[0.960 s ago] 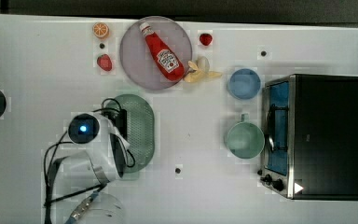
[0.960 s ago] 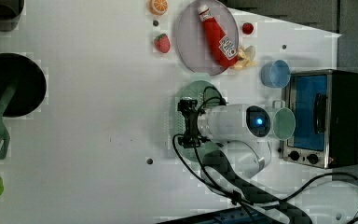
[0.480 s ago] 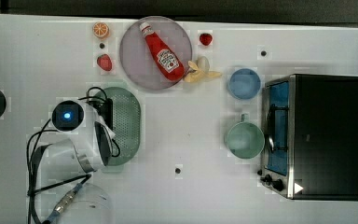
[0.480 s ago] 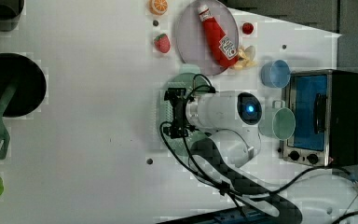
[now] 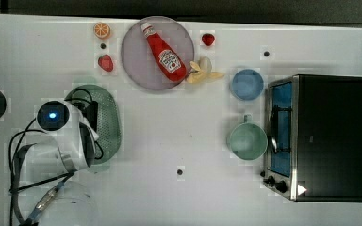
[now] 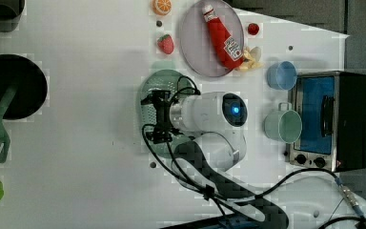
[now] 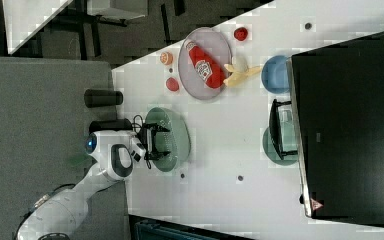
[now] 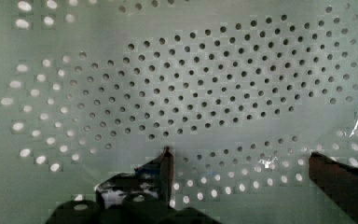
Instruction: Drag strainer right to left.
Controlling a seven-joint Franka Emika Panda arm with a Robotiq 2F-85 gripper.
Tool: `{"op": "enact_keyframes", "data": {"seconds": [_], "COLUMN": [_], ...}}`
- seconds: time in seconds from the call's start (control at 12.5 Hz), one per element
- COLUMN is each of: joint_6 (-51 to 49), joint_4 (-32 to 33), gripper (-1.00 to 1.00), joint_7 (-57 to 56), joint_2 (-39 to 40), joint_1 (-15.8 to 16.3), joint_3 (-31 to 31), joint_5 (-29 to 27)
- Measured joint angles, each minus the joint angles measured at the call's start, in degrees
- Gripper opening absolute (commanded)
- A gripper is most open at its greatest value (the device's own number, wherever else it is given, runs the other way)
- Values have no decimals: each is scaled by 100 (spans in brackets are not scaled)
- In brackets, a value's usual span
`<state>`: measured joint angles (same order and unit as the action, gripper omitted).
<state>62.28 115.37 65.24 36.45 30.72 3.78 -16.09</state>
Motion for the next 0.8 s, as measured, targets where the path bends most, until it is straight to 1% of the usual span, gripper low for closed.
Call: {"op": "enact_keyframes", "data": {"seconds": [0.16,0.4,0.56,0.64,0.72,0.8], "joint_6": [-11,-196,-201,-190,-123,-50], "joint_4": [-84,-241,-548,-621,-643,-649], "gripper": [100,100,100,100,100,100], "joint_7": [134,380,397,420,448,515], "joint_2": [45,131,291,302,305,313], "joint_1": [126,350,378,450,512,582], "joint_3": [-14,-97,23,17,28,9], "joint_5": [169,162,159,133,189,131]}}
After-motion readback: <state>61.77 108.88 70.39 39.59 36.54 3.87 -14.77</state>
